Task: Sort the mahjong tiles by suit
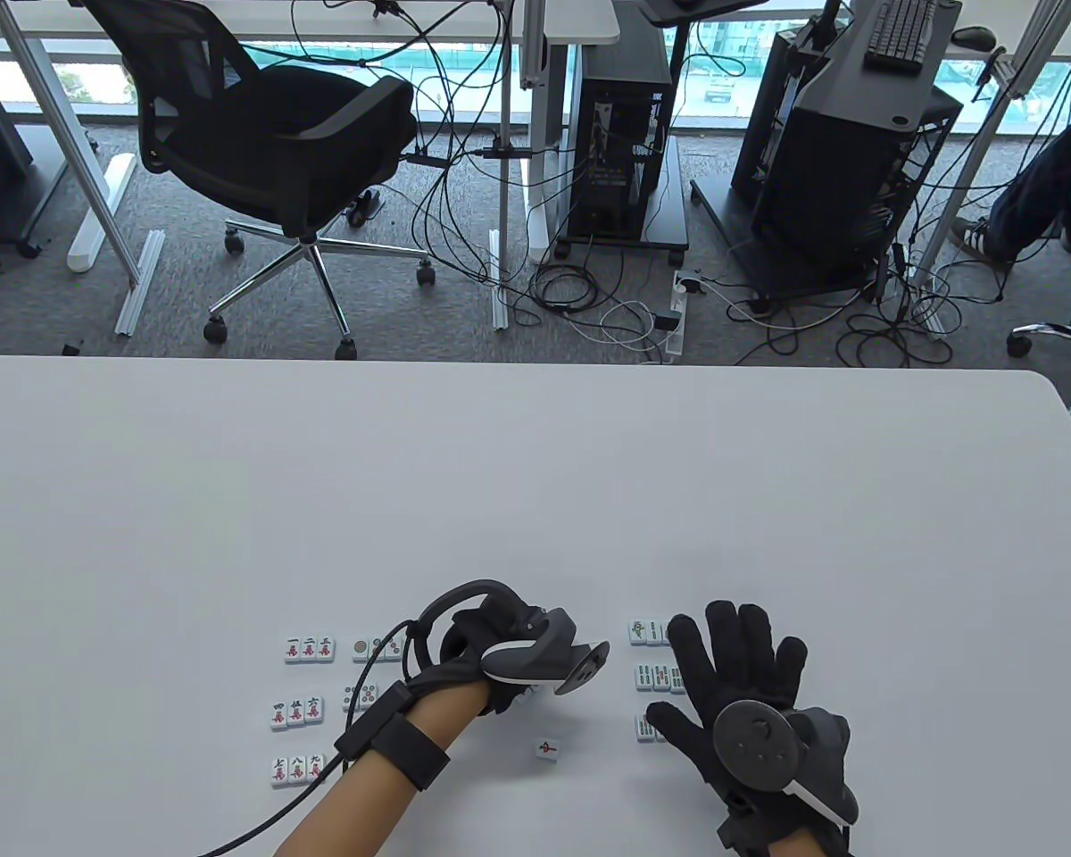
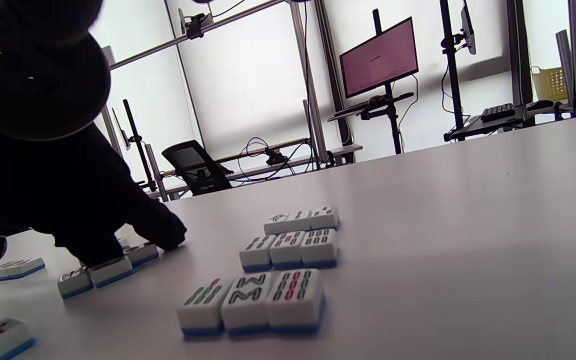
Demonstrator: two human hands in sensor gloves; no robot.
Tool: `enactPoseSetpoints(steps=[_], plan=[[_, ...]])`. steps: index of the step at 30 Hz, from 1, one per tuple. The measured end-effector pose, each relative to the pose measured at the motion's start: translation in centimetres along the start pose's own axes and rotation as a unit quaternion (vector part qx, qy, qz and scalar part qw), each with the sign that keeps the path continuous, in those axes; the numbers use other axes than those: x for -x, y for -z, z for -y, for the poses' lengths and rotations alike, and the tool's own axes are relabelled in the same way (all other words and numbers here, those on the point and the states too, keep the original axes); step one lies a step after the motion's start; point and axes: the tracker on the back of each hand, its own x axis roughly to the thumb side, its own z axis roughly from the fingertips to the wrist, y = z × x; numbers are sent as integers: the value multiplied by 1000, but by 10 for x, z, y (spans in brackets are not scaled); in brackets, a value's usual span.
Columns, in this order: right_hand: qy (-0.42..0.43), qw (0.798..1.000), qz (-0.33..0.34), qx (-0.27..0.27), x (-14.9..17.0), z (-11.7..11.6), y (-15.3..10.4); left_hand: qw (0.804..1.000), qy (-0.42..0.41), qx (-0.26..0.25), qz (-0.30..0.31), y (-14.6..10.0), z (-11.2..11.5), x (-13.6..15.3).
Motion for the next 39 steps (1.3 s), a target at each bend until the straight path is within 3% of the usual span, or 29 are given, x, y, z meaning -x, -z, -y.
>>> enactPoseSetpoints(steps=[10, 15, 18, 23, 29, 39], plan=[[2, 1000, 0, 0, 0, 0, 0, 1000, -23, -10, 8, 1, -1, 4], [2, 1000, -1, 1, 0, 0, 0, 996, -65, -53, -24, -22, -13, 31], [-1, 1000, -1, -2, 0, 0, 0, 994, -84, -43, -49, -40, -13, 49], [-4, 1000, -2, 0, 0, 0, 0, 992, -94, -22, -80, -75, 3, 71], [-15, 1000, -2, -3, -1, -1, 0, 987, -129, 25, -96, -110, 34, 76], [-19, 1000, 3, -4, -5, -2, -1, 983, -116, 68, -124, -119, 62, 75]])
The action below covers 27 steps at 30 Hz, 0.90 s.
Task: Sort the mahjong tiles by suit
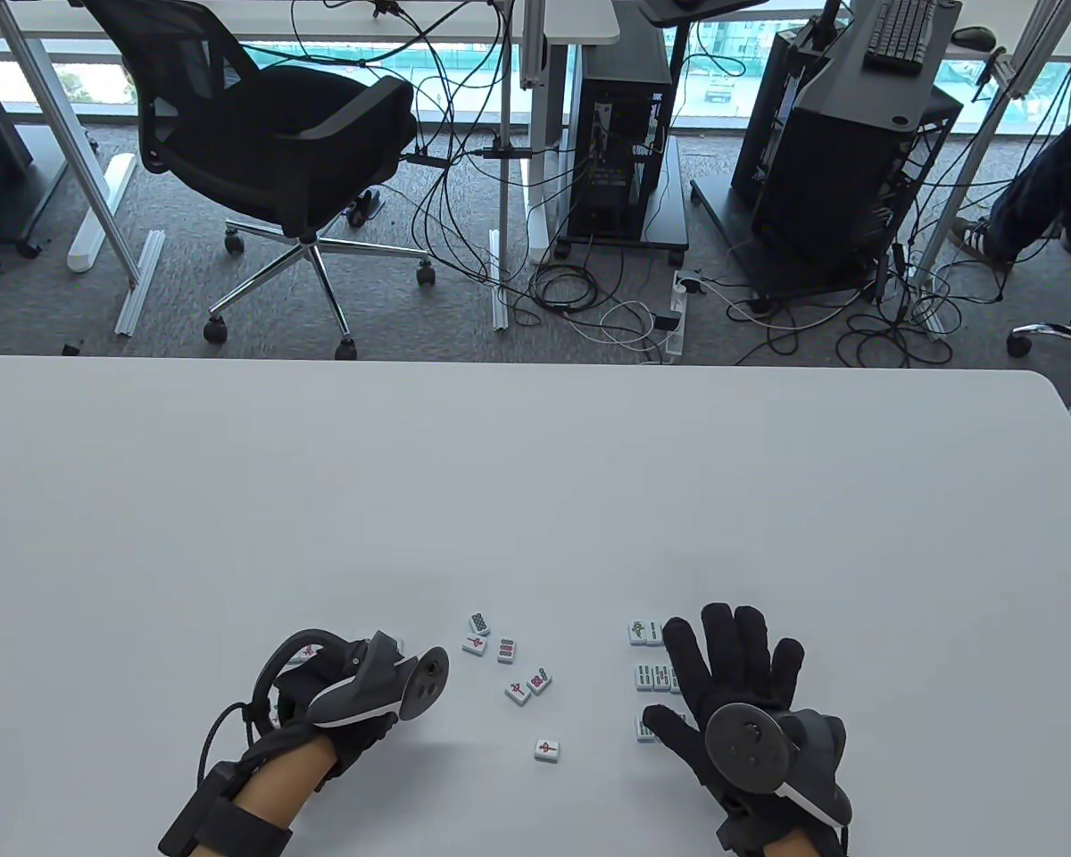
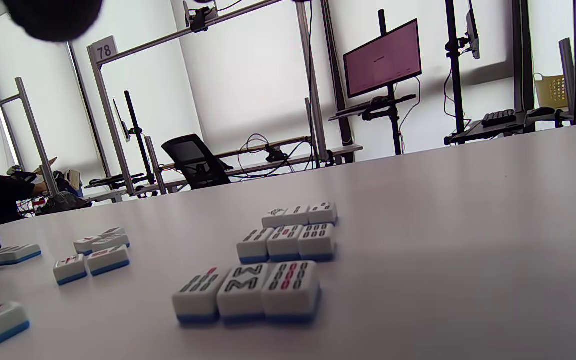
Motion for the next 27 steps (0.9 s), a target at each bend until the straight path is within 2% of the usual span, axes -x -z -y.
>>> enactPoseSetpoints(steps=[9, 13, 17, 20, 24, 27], plan=[[3, 1000, 1, 0, 0, 0, 0, 1000, 16, 13, -9, 4, 9, -1], [4, 1000, 1, 1, 0, 0, 0, 1000, 21, 4, -8, 2, 6, -1], [6, 1000, 0, 1, 0, 0, 0, 1000, 5, -13, -8, 0, -8, -2], [5, 1000, 0, -2, 0, 0, 1, 999, 1, -36, -16, 10, -25, -4], [6, 1000, 2, 0, -1, 1, 0, 998, -13, -56, -34, 35, -44, -12], [10, 1000, 2, 2, 0, 2, 0, 997, -26, -50, -51, 57, -51, -19]])
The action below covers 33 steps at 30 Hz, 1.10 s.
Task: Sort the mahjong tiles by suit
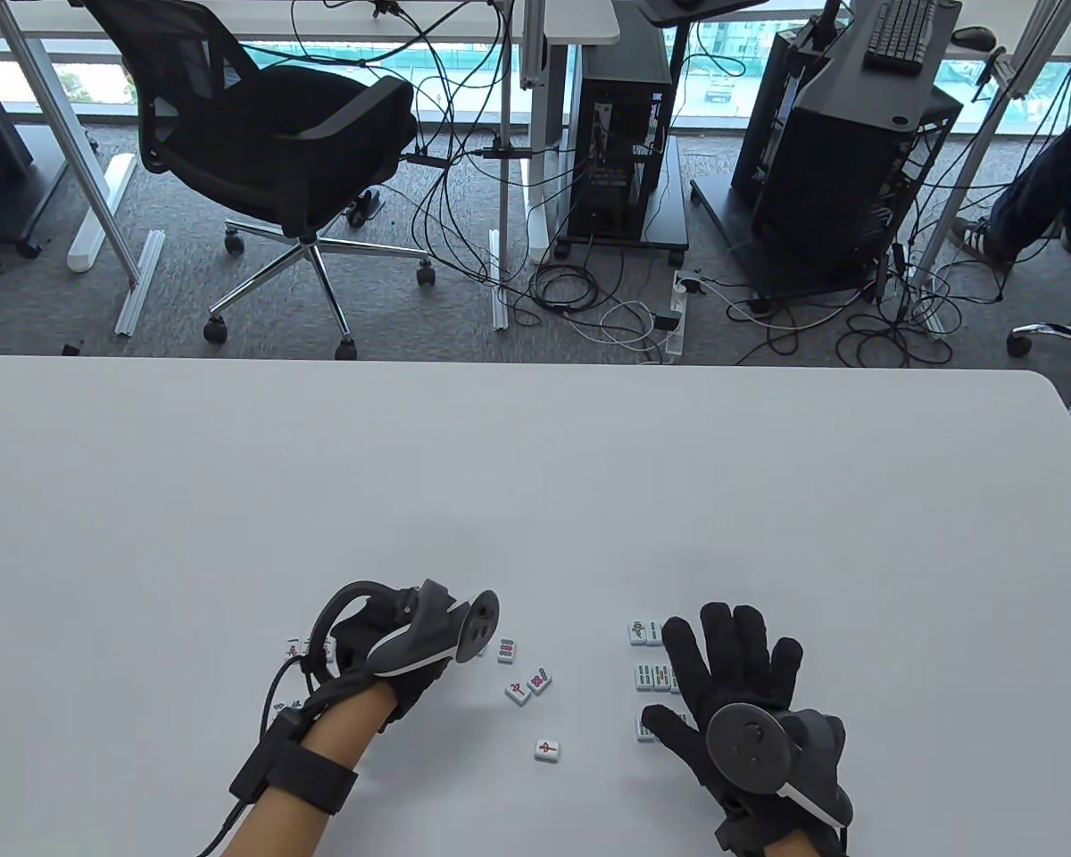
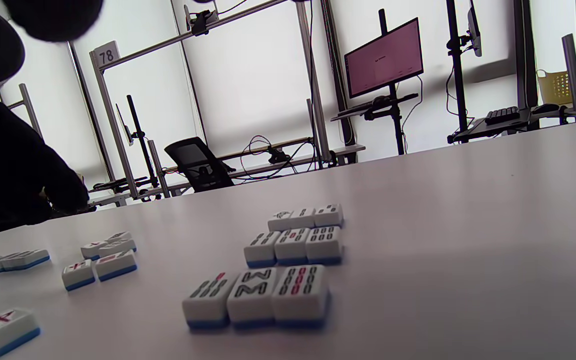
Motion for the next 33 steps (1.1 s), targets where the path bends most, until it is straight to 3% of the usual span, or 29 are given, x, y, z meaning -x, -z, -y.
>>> enactPoseSetpoints(steps=[5, 11, 20, 27, 33], plan=[[7, 1000, 0, 1, 1, 1, 0, 999, 0, 27, -27, 29, 6, -12], [8, 1000, -1, 0, 2, 1, 0, 998, 3, 45, -41, 45, 22, -15], [6, 1000, -4, -2, 3, 1, 0, 998, -2, 1, -61, 51, 19, -6], [2, 1000, -3, -6, 3, 0, 1, 998, -9, 55, -40, 51, 19, -15], [4, 1000, -4, -5, 3, 0, 1, 998, 19, 57, -31, 53, 27, -25]])
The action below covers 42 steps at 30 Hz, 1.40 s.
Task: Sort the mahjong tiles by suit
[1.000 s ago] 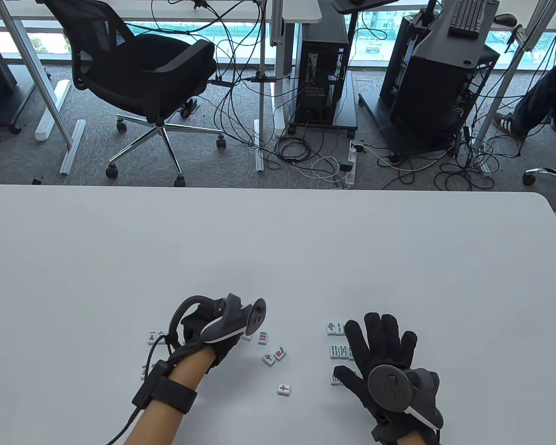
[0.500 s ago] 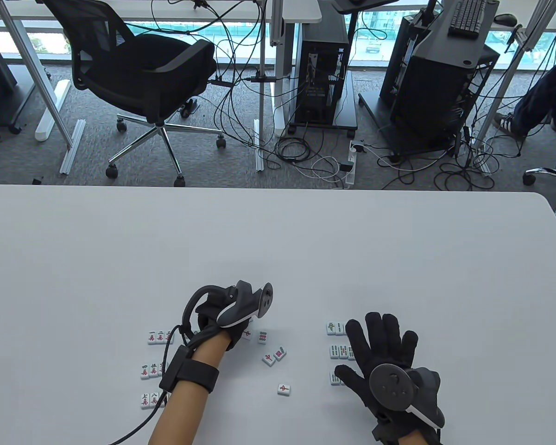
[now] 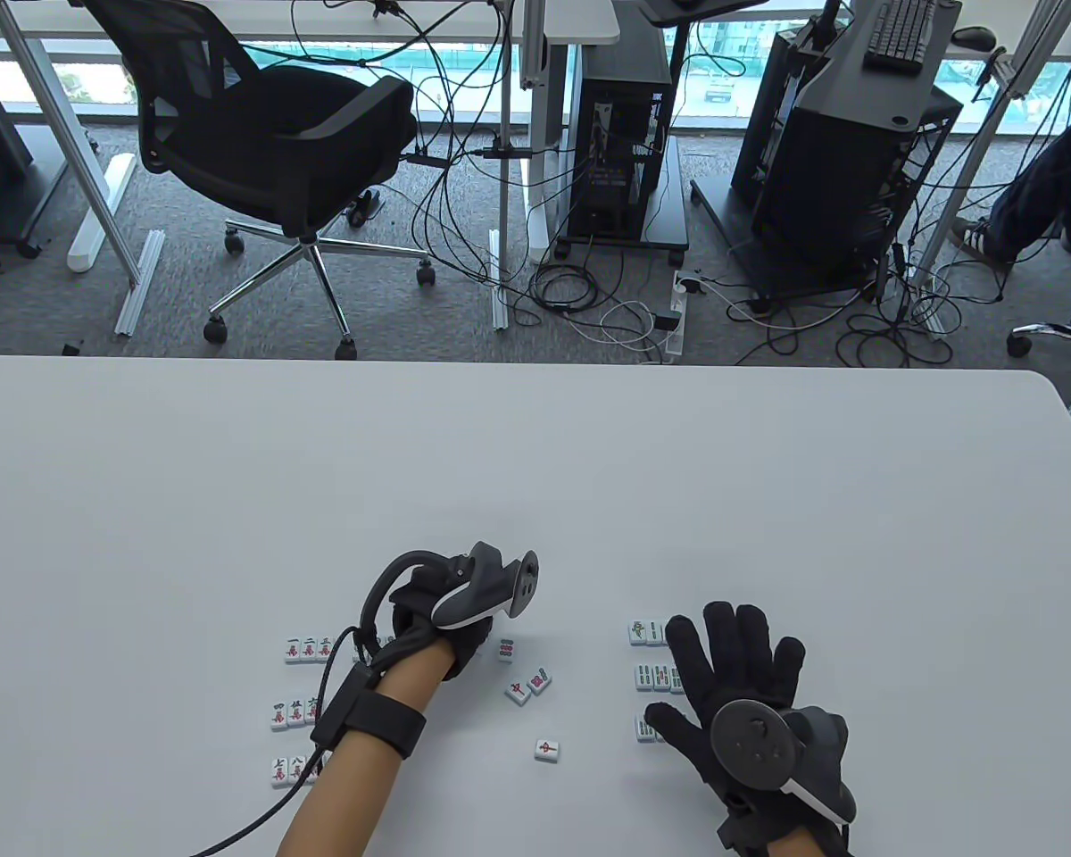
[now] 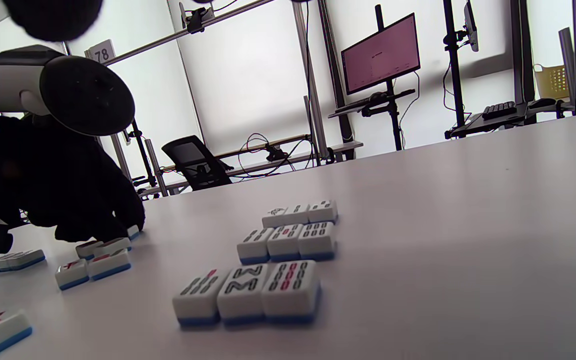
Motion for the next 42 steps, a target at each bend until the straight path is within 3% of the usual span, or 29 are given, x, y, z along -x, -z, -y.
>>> enactPoseSetpoints(steps=[5, 10, 18, 27, 34, 42], plan=[[2, 1000, 1, 1, 0, 0, 0, 1000, -9, -4, 10, 0, 2, 1], [6, 1000, 1, 5, 0, 1, 0, 996, -30, -78, 36, -21, -10, 15], [1, 1000, 0, 5, 0, 1, -1, 990, -48, -91, 92, -85, -16, 53], [-11, 1000, -1, 1, -1, 0, -1, 990, -45, -67, 113, -148, 16, 76], [-16, 1000, 0, -1, -2, -1, -1, 991, -14, -35, 129, -162, 42, 67], [-15, 1000, 1, -2, -3, -2, 0, 992, 0, -23, 121, -157, 57, 64]])
